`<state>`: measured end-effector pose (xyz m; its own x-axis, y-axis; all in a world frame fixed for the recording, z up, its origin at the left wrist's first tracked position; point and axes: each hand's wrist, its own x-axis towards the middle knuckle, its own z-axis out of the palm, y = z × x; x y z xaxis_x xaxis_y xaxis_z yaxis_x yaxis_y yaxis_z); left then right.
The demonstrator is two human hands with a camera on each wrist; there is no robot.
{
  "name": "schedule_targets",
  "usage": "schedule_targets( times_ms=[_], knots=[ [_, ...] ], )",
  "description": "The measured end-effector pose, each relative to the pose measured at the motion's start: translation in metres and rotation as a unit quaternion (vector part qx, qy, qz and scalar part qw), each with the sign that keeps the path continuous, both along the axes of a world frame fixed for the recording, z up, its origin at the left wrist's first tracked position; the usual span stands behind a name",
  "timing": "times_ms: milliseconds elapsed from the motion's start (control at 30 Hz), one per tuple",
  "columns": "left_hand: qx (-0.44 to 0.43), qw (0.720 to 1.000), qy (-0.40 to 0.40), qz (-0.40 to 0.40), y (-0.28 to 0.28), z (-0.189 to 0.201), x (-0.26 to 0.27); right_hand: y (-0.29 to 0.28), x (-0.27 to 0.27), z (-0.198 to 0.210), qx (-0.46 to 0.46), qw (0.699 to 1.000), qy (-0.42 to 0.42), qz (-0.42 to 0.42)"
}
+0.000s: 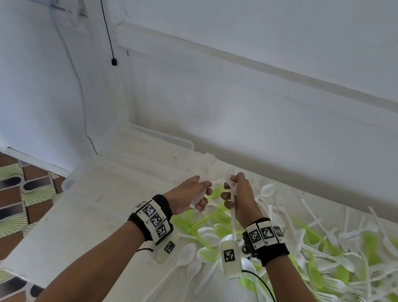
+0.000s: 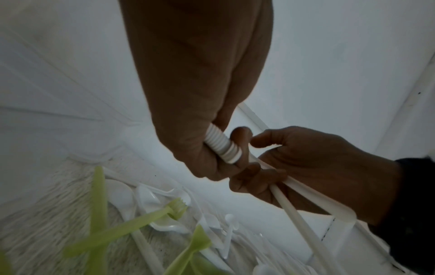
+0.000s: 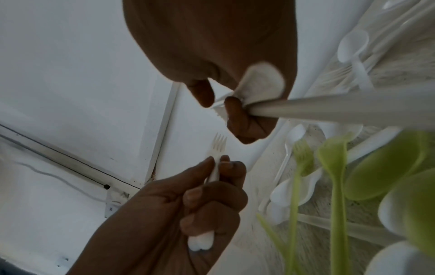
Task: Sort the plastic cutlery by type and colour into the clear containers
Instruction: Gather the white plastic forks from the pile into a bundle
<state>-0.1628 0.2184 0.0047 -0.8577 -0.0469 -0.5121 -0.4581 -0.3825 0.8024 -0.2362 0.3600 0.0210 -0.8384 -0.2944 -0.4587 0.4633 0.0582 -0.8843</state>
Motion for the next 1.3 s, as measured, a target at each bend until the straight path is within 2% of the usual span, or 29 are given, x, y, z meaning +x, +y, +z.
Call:
schedule_targets(
  times_ms=[167, 300, 367, 567, 733, 833, 1000, 1133, 1200, 1300],
  knots=[
    [0.015, 1.0, 0.01, 0.005, 0.008, -0.002, 0.001, -0.001, 0.002, -0.006, -0.013, 0.999, 0.032, 0.005],
    [-0.02, 1.0, 0.022, 0.0, 0.014, -0.002, 0.0, -0.004, 0.005, -0.018, 0.065, 0.986, 0.155, 0.013],
    [-0.03, 0.999, 0.029, 0.001, 0.018, -0.002, 0.001, -0.006, 0.007, -0.02, 0.088, 0.98, 0.18, -0.004],
    [-0.111, 0.993, 0.035, -0.006, 0.029, -0.003, 0.005, -0.012, 0.009, -0.021, 0.057, 0.987, 0.142, -0.041],
    [-0.047, 0.999, 0.02, -0.006, 0.027, -0.001, 0.008, -0.014, 0.012, -0.017, -0.042, 0.991, 0.112, -0.054],
    [0.008, 1.0, 0.011, -0.001, 0.02, 0.0, 0.009, -0.011, 0.012, -0.017, -0.053, 0.992, 0.107, -0.043],
    [-0.014, 0.999, 0.042, -0.025, 0.017, -0.005, 0.008, -0.013, 0.008, -0.012, -0.03, 0.998, 0.045, -0.017],
    [-0.028, 0.998, 0.042, -0.022, 0.013, -0.01, 0.009, -0.014, -0.004, 0.0, -0.11, 0.989, -0.073, -0.062],
    [-0.016, 0.999, 0.038, -0.015, 0.012, -0.011, 0.01, -0.013, -0.009, 0.001, -0.117, 0.989, -0.063, -0.062],
    [0.028, 0.999, 0.028, -0.004, 0.01, -0.009, 0.011, -0.008, -0.013, 0.001, -0.112, 0.992, -0.052, -0.011]
  ],
)
